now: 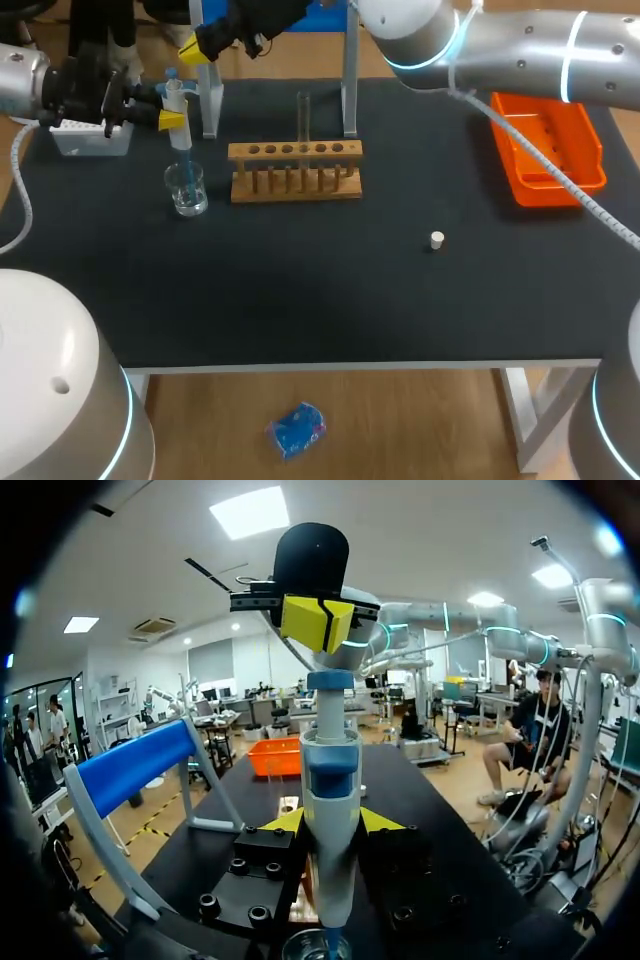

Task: Invert the test tube, pick up the pipette, mount the tip to pipette, aspirate from beaker and dispense into the tube, eject the tip, return the pipette, and cap with the stopper.

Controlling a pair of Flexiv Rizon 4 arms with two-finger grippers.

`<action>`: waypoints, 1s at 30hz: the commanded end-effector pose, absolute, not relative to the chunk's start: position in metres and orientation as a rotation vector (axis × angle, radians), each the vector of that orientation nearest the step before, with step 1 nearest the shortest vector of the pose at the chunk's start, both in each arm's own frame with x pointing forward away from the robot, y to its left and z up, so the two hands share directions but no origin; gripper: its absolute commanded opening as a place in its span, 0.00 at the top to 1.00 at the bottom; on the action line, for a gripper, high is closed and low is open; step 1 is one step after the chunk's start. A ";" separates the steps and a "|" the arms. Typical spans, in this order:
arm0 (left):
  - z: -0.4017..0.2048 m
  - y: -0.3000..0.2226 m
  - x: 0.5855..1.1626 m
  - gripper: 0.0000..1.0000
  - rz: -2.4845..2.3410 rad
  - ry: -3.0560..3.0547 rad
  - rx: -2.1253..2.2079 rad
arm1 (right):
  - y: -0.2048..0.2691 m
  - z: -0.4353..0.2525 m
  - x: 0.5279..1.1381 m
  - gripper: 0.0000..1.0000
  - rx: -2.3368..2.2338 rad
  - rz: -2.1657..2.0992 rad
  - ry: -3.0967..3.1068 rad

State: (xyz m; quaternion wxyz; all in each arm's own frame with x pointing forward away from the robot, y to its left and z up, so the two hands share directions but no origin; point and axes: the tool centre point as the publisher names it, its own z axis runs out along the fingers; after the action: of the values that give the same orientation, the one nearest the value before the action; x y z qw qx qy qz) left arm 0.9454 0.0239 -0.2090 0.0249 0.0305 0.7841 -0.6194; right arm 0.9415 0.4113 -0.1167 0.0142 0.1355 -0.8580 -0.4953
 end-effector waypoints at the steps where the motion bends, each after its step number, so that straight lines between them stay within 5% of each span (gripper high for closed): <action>1: -0.208 0.024 0.944 1.00 -1.912 2.425 0.092 | 0.418 -0.114 0.945 1.00 0.438 -1.526 -2.665; 30: -0.208 0.024 0.944 1.00 -1.912 2.425 0.092 | 0.432 -0.125 0.939 1.00 0.464 -1.491 -2.640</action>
State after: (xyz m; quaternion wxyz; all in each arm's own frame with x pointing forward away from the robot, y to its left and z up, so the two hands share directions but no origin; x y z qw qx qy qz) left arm 0.9454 0.0239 -0.2090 0.0249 0.0305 0.7841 -0.6194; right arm 0.9366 0.4307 -0.1242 0.0346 0.1494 -0.8598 -0.4870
